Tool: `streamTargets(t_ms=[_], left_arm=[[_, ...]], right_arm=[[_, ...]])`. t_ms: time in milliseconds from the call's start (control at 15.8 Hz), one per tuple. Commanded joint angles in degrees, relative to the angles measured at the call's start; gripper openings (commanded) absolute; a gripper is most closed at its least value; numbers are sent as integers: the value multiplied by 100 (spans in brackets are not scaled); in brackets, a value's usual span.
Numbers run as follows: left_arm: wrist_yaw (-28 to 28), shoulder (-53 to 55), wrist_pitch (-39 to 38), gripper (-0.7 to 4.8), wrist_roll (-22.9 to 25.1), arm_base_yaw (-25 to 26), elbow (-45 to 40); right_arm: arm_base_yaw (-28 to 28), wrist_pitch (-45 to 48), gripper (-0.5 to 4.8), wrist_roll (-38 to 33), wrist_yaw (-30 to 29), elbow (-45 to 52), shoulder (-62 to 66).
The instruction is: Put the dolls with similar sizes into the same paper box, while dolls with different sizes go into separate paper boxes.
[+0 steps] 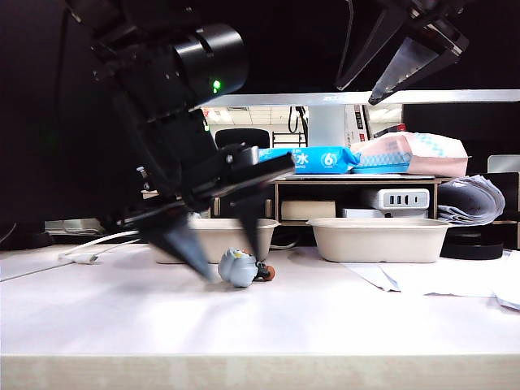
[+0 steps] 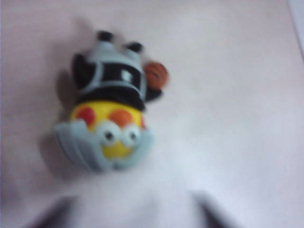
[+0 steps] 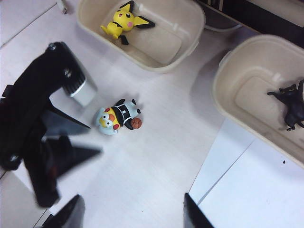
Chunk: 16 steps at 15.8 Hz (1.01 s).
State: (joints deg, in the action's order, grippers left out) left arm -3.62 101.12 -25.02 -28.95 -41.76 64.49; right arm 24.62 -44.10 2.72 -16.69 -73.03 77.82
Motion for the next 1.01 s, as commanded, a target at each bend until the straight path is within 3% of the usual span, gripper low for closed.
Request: streamTargets(t_ms=[63, 253, 633, 1013], left_arm=[[20, -345, -214, 479, 614, 7, 44], [341, -579, 295, 479, 673, 28, 59], [-352, -22, 538, 479, 929, 260, 138], [-350, 17, 964, 479, 1054, 269, 155]], right_arm=[[4, 68, 269, 37, -11, -13, -20], [4, 127, 269, 37, -13, -13, -20], [4, 50, 269, 37, -15, -13, -20], [4, 90, 268, 37, -15, -13, -20]])
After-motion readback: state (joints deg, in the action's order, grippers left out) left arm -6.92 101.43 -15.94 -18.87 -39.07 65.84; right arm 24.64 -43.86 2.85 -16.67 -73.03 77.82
